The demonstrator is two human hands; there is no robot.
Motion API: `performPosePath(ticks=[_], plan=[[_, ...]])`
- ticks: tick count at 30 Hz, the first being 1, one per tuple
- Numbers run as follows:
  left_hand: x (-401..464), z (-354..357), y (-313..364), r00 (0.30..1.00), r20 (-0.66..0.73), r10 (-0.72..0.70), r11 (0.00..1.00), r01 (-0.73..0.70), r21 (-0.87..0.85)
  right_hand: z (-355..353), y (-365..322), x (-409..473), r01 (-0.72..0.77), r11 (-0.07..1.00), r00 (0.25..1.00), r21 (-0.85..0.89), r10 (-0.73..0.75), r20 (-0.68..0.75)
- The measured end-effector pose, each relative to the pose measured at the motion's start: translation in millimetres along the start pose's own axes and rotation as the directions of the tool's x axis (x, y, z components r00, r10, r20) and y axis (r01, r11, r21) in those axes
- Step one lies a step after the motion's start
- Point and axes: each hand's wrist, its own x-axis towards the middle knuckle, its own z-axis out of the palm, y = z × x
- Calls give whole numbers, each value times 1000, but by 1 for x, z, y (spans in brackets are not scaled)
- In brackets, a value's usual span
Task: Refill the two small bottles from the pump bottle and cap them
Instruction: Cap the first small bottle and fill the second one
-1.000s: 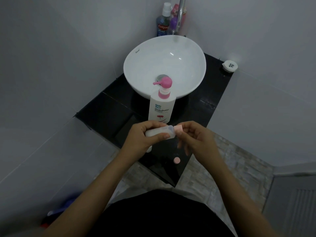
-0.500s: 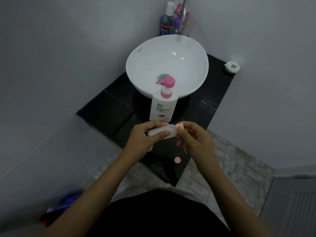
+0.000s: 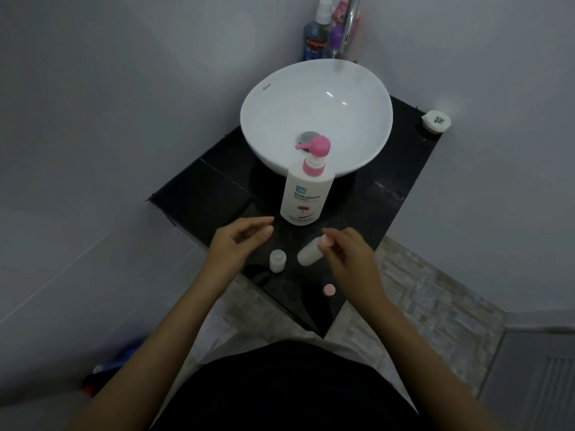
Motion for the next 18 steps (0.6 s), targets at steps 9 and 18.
performPosePath(ticks=[9,18], plan=[[-1,-3,-52,995,88,-41,982,24,185,36,27,4,223,906,947,-359,-114,302],[14,9,-86,987,144,-71,959,28,283,28,27,0,100,940,961,-326,-5,278]])
